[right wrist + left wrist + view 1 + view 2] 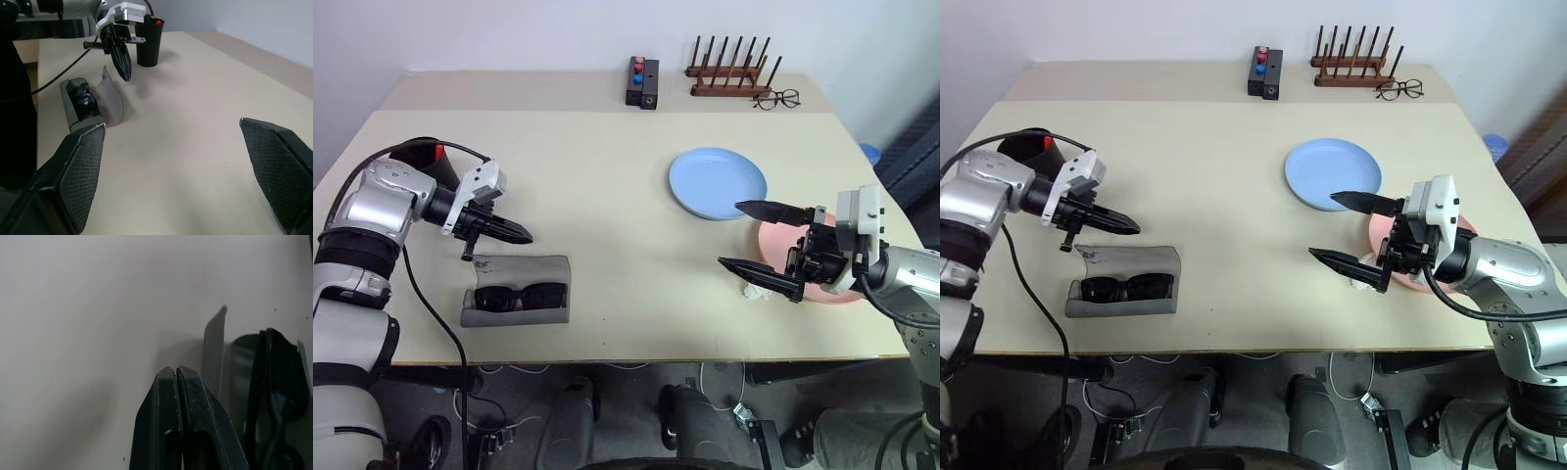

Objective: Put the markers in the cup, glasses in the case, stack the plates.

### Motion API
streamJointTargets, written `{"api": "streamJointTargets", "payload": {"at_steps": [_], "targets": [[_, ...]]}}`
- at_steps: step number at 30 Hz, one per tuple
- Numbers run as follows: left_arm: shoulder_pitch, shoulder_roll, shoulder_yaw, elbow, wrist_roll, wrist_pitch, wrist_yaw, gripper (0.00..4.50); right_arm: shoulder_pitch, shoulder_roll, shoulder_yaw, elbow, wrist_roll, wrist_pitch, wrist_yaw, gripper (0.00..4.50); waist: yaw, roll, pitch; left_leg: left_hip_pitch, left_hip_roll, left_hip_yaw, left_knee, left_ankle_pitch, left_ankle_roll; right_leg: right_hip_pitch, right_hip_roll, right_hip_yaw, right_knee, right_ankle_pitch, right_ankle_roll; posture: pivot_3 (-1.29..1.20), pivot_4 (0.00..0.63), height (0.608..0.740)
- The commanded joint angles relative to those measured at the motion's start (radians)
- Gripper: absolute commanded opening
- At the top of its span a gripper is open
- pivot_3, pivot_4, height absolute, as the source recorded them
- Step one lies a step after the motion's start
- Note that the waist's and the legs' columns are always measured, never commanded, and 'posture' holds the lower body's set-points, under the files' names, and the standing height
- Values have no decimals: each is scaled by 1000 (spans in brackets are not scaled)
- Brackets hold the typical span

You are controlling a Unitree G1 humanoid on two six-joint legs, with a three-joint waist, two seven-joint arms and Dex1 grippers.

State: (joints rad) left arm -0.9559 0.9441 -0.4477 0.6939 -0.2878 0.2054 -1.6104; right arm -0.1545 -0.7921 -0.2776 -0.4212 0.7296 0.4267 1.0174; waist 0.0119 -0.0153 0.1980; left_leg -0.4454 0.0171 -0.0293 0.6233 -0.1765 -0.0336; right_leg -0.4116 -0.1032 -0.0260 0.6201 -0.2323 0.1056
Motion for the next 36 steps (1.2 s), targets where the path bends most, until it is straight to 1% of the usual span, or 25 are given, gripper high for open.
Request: {"api": "streamJointTargets", "payload": {"at_steps": [1, 4, 7, 10, 13, 17, 21, 23, 25, 26, 27, 33, 36], "targets": [[28, 49, -23, -99, -73, 60, -4, 41, -4, 1, -17, -14, 7, -18, 2, 4500, 0, 0, 0, 0, 0, 0, 0, 0, 0, 0, 0, 0, 0, 0, 0, 0, 150, 740], [47, 84, -37, -173, -149, 135, -4, 41, -8, 3, -14, -10, 4, -21, 2, 4500, -1, 0, 0, 0, 0, 0, 0, 0, 0, 0, 0, 0, 0, 0, 0, 0, 150, 740], [68, 84, -27, -172, -146, 108, -4, 41, -7, 5, -14, -13, 6, -20, -1, 4500, 1, 0, 0, 0, 0, 0, 0, 0, 0, 0, 0, 0, 0, 0, 0, 0, 150, 740], [55, 71, -12, -127, -124, 93, -4, 41, -6, 7, -13, -15, 5, -21, -3, 4500, 1, 0, 0, 0, 0, 0, 0, 0, 0, 0, 0, 0, 0, 0, 0, 0, 150, 740], [45, 67, -8, -108, -133, 82, -4, 41, -6, 7, -13, -15, 3, -21, -5, 4500, 0, 0, 0, 0, 0, 0, 0, 0, 0, 0, 0, 0, 0, 0, 0, 0, 150, 740], [9, -1, 59, 0, -57, 26, -4, 41, -8, 9, -10, -17, 2, -20, -8, 4500, 3, 0, 0, 0, 0, 0, 1, 0, 0, 0, 0, -1, 0, 0, 0, 0, 150, 740], [-20, -47, 118, 64, -15, 37, 11, 41, -7, 9, -12, -18, 1, -20, -11, 4500, 1, 0, 0, 0, 0, 0, 1, 0, 0, 0, 0, 0, 0, 0, 0, 0, 150, 740], [-6, -37, 114, 31, -43, 80, 1, 41, -5, 8, -13, -20, 2, -20, -12, 4500, 0, 0, 0, 0, 0, 0, 1, 0, 0, 0, 0, 0, 0, 0, 0, 0, 150, 740], [7, -42, 108, 49, 31, 11, 3, 41, -3, 8, -14, -22, 4, -18, -13, 4500, -2, 0, 0, 0, 0, 0, 0, 0, 0, 0, 0, 0, 0, 0, 0, 0, 150, 740], [25, -28, 84, 44, 53, -40, 1, 41, -1, 7, -14, -24, 4, -18, -10, 4500, -2, 0, 0, 0, 0, 0, 0, 0, 0, 0, 0, 0, 0, 0, 0, 0, 150, 740], [41, -15, 65, 31, 56, -53, -1, 41, 1, 5, -14, -25, 3, -19, -7, 4500, -3, 0, 0, 0, 0, 0, 0, 0, 0, 0, 0, 0, 0, 0, 0, 0, 150, 740], [99, 15, 24, -44, 47, 5, -4, 41, 32, -10, -8, -34, -10, -24, 20, 4500, 2, 0, 0, 0, 0, 0, 0, 0, 0, 0, 0, 0, 0, 0, 0, 0, 150, 740], [116, 35, 10, -87, 6, 36, -4, 41, 42, -11, -9, -43, -7, -18, 26, 4500, 0, 0, 0, 0, 0, 0, 0, 0, 0, 0, 0, 0, 0, 0, 0, 0, 150, 740]]}}
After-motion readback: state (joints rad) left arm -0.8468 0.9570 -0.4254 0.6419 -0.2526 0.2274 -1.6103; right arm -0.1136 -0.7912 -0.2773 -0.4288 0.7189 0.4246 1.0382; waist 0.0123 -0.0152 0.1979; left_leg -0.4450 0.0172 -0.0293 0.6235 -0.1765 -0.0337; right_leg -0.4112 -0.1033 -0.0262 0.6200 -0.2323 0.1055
